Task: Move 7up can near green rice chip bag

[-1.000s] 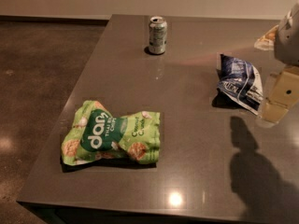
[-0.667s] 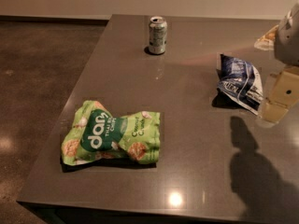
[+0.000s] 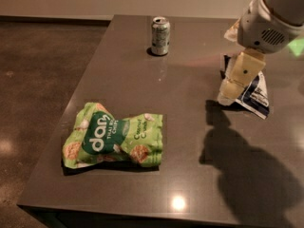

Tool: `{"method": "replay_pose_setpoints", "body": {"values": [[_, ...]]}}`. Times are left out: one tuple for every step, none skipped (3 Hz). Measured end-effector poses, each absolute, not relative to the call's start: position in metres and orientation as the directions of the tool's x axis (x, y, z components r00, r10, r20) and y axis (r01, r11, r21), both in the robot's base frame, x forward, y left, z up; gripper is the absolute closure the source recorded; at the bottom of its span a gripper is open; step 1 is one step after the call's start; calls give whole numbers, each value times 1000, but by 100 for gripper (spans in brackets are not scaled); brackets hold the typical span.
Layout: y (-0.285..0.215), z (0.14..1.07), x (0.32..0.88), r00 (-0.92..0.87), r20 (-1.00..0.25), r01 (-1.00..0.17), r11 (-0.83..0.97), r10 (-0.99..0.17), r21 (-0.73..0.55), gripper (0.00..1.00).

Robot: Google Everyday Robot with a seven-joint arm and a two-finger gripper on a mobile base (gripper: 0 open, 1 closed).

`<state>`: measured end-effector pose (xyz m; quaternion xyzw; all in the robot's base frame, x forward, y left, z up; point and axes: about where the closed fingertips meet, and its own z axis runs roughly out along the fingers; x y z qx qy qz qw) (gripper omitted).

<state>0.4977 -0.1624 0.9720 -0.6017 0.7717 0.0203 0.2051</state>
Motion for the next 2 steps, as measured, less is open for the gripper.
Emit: {"method": "replay_pose_setpoints", "body": {"values": [[-135, 968, 535, -214, -392, -925, 315, -895, -214, 0], [-109, 965, 572, -260, -447, -899, 383, -856, -212, 0]]}}
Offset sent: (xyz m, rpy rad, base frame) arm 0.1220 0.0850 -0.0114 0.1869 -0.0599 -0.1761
